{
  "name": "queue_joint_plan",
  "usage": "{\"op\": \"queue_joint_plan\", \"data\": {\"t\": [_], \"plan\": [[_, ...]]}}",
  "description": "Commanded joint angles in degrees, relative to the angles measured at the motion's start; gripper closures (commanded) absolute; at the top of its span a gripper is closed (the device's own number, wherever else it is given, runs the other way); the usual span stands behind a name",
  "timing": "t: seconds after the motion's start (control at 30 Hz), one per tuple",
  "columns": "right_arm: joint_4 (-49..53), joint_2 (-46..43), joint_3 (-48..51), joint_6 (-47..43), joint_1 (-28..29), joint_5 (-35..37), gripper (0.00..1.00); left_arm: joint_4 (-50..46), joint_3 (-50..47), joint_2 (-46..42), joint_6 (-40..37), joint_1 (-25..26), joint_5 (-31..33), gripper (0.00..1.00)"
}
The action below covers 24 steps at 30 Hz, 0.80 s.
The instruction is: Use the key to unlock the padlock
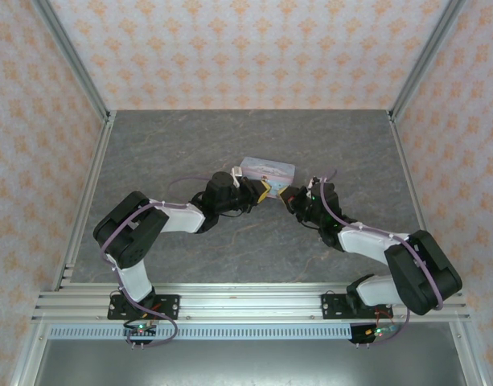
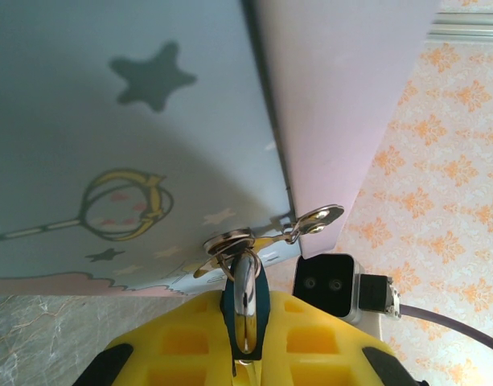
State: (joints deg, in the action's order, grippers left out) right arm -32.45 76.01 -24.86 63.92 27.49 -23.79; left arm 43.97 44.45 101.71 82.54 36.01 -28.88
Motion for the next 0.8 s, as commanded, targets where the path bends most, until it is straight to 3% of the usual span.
{"op": "queue_joint_plan", "data": {"t": [0.0,0.77], "plan": [[-0.2,0.7,-1.7,0.4,0.4,-0.1,1.0,2.1,0.4,-1.2,0.2,0.3,1.2,1.0],[2.4,1.3,-4.5,-0.8,1.5,0.5,1.0,2.1,-0.3,-1.3,0.0,0.3,1.3,1.0]]}}
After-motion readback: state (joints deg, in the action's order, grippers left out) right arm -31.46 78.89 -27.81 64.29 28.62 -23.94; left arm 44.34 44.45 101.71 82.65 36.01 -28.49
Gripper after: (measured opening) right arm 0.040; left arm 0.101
